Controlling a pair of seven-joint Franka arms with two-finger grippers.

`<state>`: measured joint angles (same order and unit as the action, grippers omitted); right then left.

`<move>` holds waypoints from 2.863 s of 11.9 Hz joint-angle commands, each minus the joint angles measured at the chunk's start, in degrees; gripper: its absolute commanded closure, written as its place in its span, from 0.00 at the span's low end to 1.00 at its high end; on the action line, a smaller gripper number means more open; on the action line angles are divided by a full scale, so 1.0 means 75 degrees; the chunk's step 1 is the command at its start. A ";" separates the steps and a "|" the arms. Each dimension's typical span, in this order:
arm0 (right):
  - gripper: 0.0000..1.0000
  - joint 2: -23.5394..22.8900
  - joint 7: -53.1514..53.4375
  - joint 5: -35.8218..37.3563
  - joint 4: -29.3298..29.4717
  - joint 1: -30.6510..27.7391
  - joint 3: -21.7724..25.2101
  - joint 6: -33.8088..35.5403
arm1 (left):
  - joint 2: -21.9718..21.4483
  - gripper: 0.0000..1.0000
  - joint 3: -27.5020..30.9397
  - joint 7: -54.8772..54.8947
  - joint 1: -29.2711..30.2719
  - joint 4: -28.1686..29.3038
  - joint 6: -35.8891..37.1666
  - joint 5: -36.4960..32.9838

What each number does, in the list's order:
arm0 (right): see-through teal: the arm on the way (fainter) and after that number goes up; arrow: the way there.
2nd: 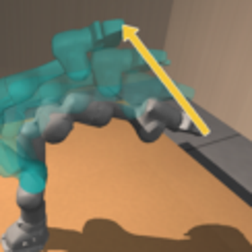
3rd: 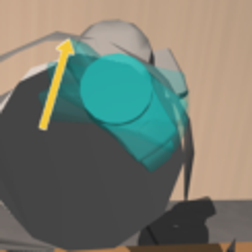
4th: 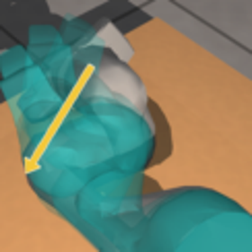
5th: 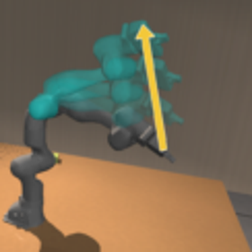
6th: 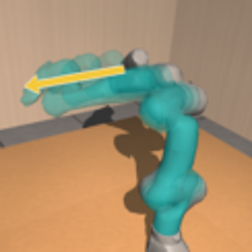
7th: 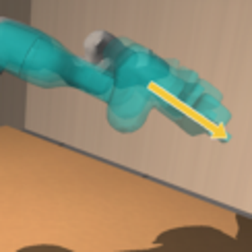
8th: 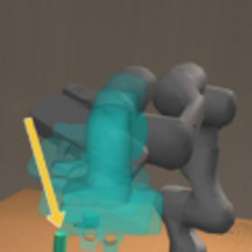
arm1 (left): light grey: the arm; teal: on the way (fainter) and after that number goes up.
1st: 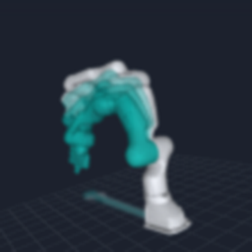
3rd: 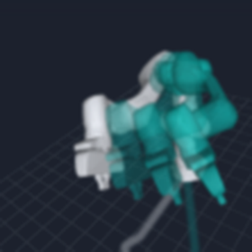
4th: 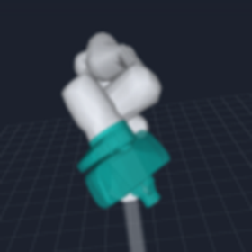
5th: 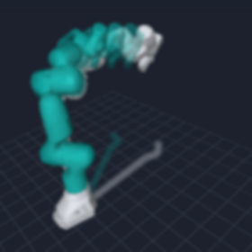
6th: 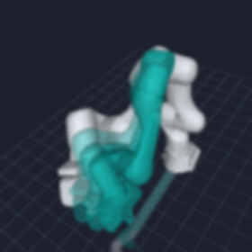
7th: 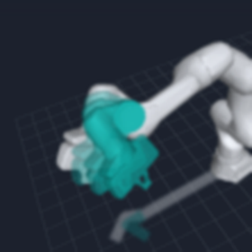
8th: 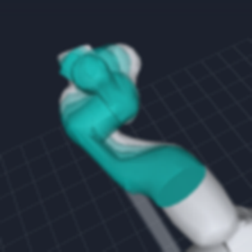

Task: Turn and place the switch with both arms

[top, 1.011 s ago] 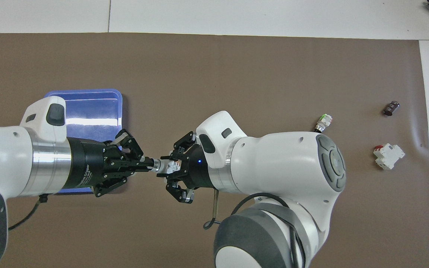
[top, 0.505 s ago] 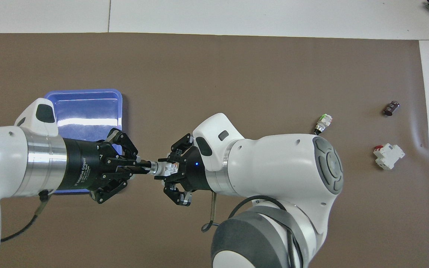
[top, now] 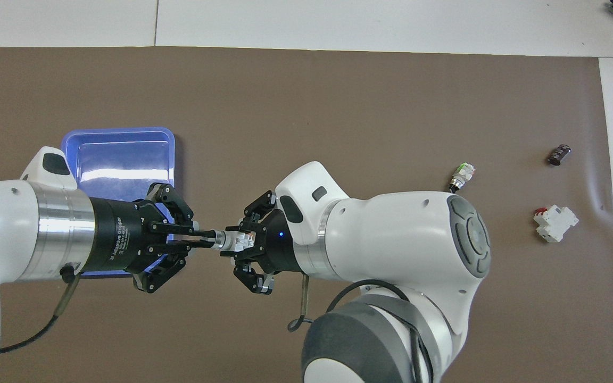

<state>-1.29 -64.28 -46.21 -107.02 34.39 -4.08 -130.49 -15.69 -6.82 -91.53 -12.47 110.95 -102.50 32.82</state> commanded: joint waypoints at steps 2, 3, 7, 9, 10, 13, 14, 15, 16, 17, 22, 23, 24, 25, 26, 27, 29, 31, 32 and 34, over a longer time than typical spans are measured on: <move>1.00 0.0067 0.0144 -0.0190 0.0054 -0.0062 0.0005 -0.0179 | -0.0169 1.00 -0.0098 -0.0300 0.0058 0.0148 0.0073 0.0089; 1.00 0.0067 0.0144 -0.0190 0.0054 -0.0062 0.0005 -0.0191 | -0.0192 1.00 -0.0098 -0.0289 0.0058 0.0194 0.0073 0.0089; 1.00 0.0114 0.0494 -0.0190 0.0054 -0.0050 -0.0006 -0.0191 | -0.0204 1.00 -0.0110 -0.0441 -0.0013 0.0265 -0.0126 0.0077; 0.00 0.0277 0.0906 -0.0155 0.0054 -0.0073 0.0005 -0.0168 | -0.0216 1.00 -0.0110 -0.0430 0.0011 0.0265 -0.0079 0.0077; 0.00 0.0406 0.0929 -0.0155 0.0054 -0.0131 0.0029 -0.0051 | -0.0204 1.00 -0.0110 -0.0429 0.0011 0.0265 -0.0126 0.0077; 0.00 0.0629 0.0930 -0.0155 0.0043 -0.0260 0.0076 0.0078 | -0.0204 1.00 -0.0110 -0.0430 -0.0024 0.0265 -0.0150 0.0077; 0.00 0.0711 0.0941 -0.0155 0.0043 -0.0412 0.0076 0.0218 | -0.0204 1.00 -0.0110 -0.0429 -0.0024 0.0265 -0.0161 0.0077; 0.00 0.0746 0.0930 -0.0155 0.0043 -0.0610 0.0076 0.0393 | -0.0204 1.00 -0.0110 -0.0429 -0.0024 0.0265 -0.0161 0.0077; 0.00 0.0793 0.0930 -0.0155 0.0043 -0.0926 0.0076 0.0755 | -0.0204 1.00 -0.0110 -0.0429 -0.0013 0.0265 -0.0161 0.0077; 0.00 0.0828 0.0930 -0.0155 0.0043 -0.1242 0.0087 0.1211 | -0.0204 1.00 -0.0110 -0.0418 -0.0013 0.0265 -0.0184 0.0077; 0.00 0.0829 0.0941 -0.0039 0.0031 -0.2790 0.0111 0.1872 | -0.0204 1.00 -0.0087 -0.0429 0.0081 0.0300 -0.0302 0.0077; 0.00 0.0829 0.0941 0.0217 -0.0015 -0.3059 0.0111 0.1872 | -0.0204 1.00 -0.0087 -0.0395 0.0093 0.0324 -0.0348 0.0054; 0.00 0.0794 0.0941 0.0881 -0.0004 -0.3270 0.0111 0.1860 | -0.0228 1.00 -0.0087 -0.0348 0.0093 0.0428 -0.0523 0.0031; 0.00 0.0794 0.0941 0.1421 -0.0004 -0.3447 0.0099 0.1883 | -0.0228 1.00 -0.0087 -0.0289 0.0081 0.0464 -0.0594 0.0007; 0.00 0.0782 0.0976 0.1705 -0.0004 -0.3622 0.0111 0.1849 | -0.0228 1.00 -0.0075 -0.0010 0.0093 0.0464 -0.0653 -0.0039; 0.00 0.0759 0.1127 0.2149 0.0007 -0.3682 0.0111 0.1767 | -0.0216 1.00 -0.0075 0.0816 0.0267 0.0488 -0.0746 -0.0040; 0.00 0.0723 0.2573 0.3319 0.0008 -0.3811 0.0111 0.1731 | -0.0228 1.00 -0.0063 0.1992 0.0607 0.0616 -0.0701 -0.0040; 0.00 0.0700 0.4470 0.4805 -0.0004 -0.3835 0.0099 0.1405 | -0.0193 1.00 -0.0075 0.2160 0.0877 0.0652 -0.0689 -0.0051; 0.00 0.0665 0.5548 0.5394 0.0007 -0.3835 0.0099 0.1357 | -0.0193 1.00 -0.0063 0.2334 0.0994 0.0698 -0.0654 -0.0156; 0.00 0.0641 0.7239 0.6076 0.0147 -0.3963 0.0122 0.1542 | -0.0181 1.00 -0.0063 0.2582 0.1077 0.0699 -0.0618 -0.0904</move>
<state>3.73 -18.63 -4.43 -106.57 6.31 -2.52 -119.26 -15.79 -6.95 -73.74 -5.32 114.81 -106.90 29.11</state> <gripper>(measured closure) 0.000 0.903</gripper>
